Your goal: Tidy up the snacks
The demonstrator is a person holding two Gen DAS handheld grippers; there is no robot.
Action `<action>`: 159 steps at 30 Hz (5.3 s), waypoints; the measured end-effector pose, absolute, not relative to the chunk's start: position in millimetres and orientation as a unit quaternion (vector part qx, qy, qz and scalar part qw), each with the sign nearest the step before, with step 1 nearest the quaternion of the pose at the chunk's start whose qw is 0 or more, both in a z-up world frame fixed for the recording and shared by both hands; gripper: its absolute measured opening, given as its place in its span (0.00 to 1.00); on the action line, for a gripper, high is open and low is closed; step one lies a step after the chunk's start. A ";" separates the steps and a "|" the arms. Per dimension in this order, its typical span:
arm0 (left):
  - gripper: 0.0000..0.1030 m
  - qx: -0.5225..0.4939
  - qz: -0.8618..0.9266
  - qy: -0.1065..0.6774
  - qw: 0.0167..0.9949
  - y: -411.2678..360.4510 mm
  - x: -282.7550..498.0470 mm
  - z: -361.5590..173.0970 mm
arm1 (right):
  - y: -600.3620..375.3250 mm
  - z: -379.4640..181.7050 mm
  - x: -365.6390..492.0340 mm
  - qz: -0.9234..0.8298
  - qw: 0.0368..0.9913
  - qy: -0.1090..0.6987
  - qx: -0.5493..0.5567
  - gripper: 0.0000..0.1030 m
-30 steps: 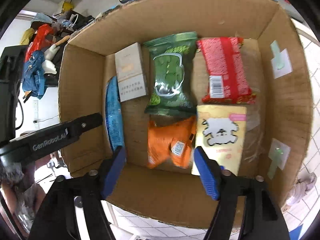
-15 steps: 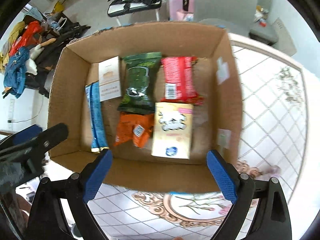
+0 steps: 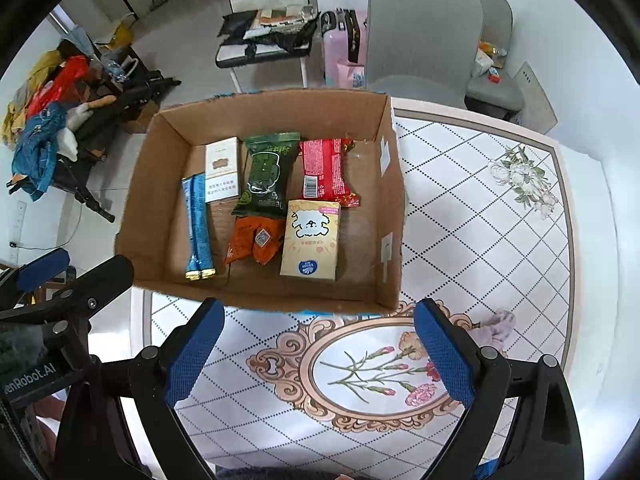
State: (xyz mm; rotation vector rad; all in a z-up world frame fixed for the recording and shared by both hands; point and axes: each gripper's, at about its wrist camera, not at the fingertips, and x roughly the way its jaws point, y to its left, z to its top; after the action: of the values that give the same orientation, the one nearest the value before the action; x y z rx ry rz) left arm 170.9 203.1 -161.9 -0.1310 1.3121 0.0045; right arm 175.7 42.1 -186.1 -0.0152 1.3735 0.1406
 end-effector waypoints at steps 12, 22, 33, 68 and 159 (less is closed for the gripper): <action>0.95 -0.036 -0.005 0.586 0.809 164.2 154.4 -136.9 | -67.3 -187.3 144.5 0.009 0.764 0.641 0.077 0.95; 0.95 -0.027 -0.005 0.649 0.760 104.3 182.8 -235.1 | -232.4 -348.7 122.6 -0.141 0.623 0.710 0.297 0.95; 0.95 -0.015 0.005 0.680 0.733 92.0 191.5 -274.4 | -234.3 -412.4 125.7 -0.174 0.589 0.714 0.337 0.42; 0.95 -0.041 0.004 0.681 0.731 186.0 224.3 -258.7 | 54.2 -291.4 262.8 0.162 0.581 0.776 -0.182 0.40; 1.00 -0.037 0.055 0.496 0.866 154.4 27.0 21.3 | -49.1 42.9 23.7 0.028 0.873 0.487 -0.012 0.95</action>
State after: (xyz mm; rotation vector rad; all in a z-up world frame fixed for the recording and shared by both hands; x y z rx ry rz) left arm 27.0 154.4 21.3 -0.0785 1.0393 0.1146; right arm 23.7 -49.1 42.9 -0.0243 1.0167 0.0595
